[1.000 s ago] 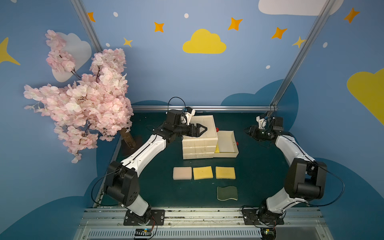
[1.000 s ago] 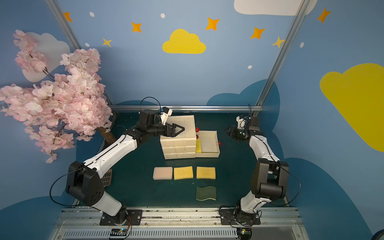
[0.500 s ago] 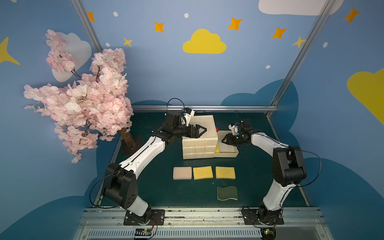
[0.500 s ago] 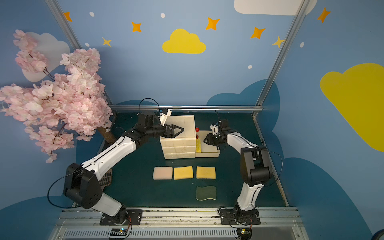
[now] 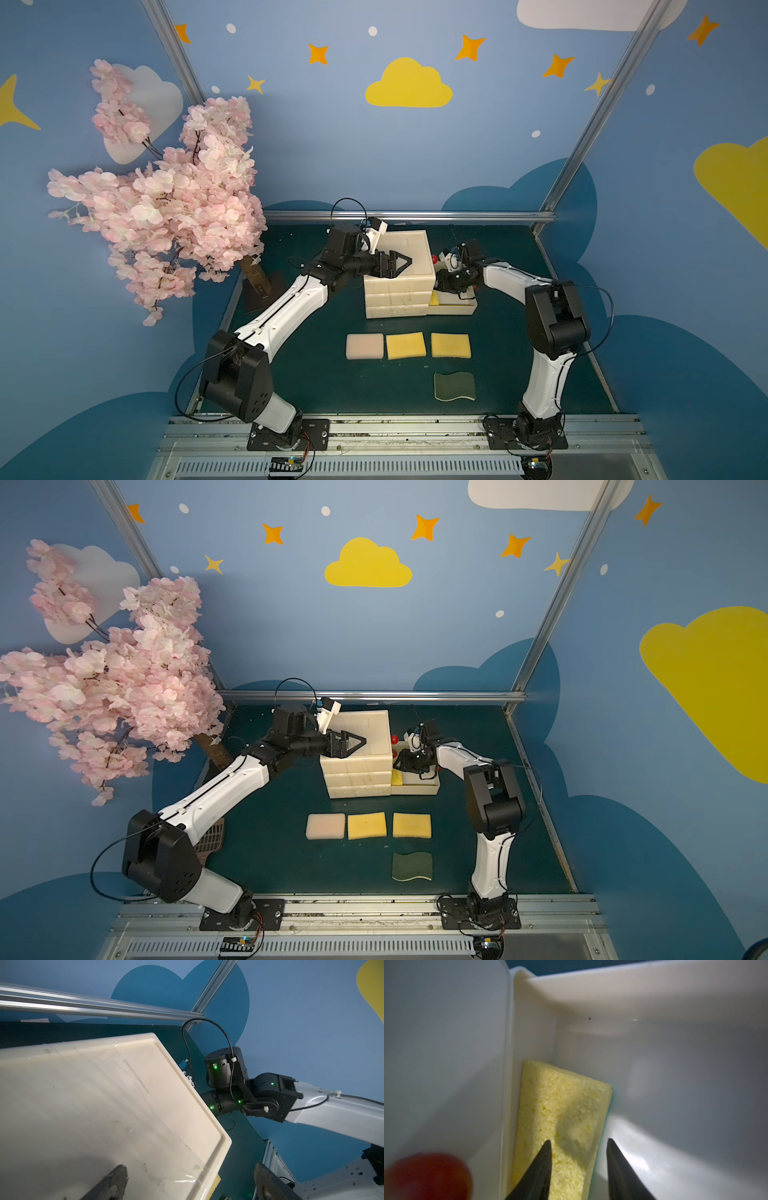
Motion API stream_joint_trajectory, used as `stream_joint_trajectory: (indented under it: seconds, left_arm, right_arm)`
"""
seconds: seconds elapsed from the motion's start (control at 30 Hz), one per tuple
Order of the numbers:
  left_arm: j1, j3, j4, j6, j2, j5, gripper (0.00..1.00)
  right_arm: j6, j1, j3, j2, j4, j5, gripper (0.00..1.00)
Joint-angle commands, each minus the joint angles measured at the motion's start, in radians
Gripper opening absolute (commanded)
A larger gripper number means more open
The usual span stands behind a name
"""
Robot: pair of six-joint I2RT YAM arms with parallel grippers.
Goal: Take the sponge out of the drawer
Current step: Pick up the sponge from the drawer, then place the sponge at the center of the board.
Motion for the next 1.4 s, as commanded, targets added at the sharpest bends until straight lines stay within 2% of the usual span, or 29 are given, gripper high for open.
stream_joint_trajectory:
  seconds: [0.0, 0.1, 0.2, 0.3, 0.5, 0.67, 0.8, 0.87, 0.97, 1.07, 1.23, 1.37]
  left_arm:
    - [0.013, -0.013, -0.005, -0.005, -0.018, 0.003, 0.96]
    - [0.013, -0.014, -0.003, -0.006, -0.017, 0.003, 0.96]
    - [0.012, -0.014, -0.003, -0.007, -0.020, 0.004, 0.96]
    - [0.014, -0.019, 0.002, -0.009, -0.029, 0.006, 0.96]
    - [0.016, -0.014, -0.011, 0.010, -0.053, 0.015, 0.96]
    - [0.024, -0.005, 0.021, -0.005, -0.066, 0.107, 0.97]
    - [0.024, 0.018, 0.003, 0.014, -0.082, 0.116, 0.96]
    - [0.024, 0.042, -0.032, 0.039, -0.084, 0.125, 0.96]
    - [0.024, 0.082, -0.077, 0.075, -0.082, 0.172, 0.96]
    - [0.019, 0.122, -0.145, 0.132, -0.070, 0.238, 0.96]
    - [0.003, 0.151, -0.226, 0.193, -0.052, 0.283, 0.95]
    - [-0.011, 0.160, -0.257, 0.224, -0.034, 0.325, 0.95]
  right_arm:
    - [0.007, 0.006, 0.023, 0.029, -0.024, -0.001, 0.32]
    - [0.006, 0.007, 0.034, 0.036, -0.032, -0.008, 0.14]
    - [0.000, 0.007, 0.036, 0.028, -0.032, -0.012, 0.02]
    - [-0.023, 0.002, 0.037, -0.009, -0.050, 0.026, 0.00]
    - [-0.097, -0.046, 0.043, -0.171, -0.122, 0.151, 0.00]
    - [-0.137, -0.119, 0.019, -0.337, -0.146, 0.274, 0.00]
    - [-0.150, -0.150, 0.024, -0.439, -0.160, 0.335, 0.00]
    - [-0.207, -0.150, 0.011, -0.495, -0.133, 0.269, 0.00]
    - [-0.367, -0.142, -0.032, -0.578, -0.077, -0.002, 0.00]
    - [-0.438, -0.117, -0.012, -0.620, -0.128, -0.156, 0.00]
    - [-0.559, -0.064, 0.097, -0.588, -0.328, -0.311, 0.00]
    - [-0.649, -0.012, 0.171, -0.543, -0.450, -0.302, 0.00]
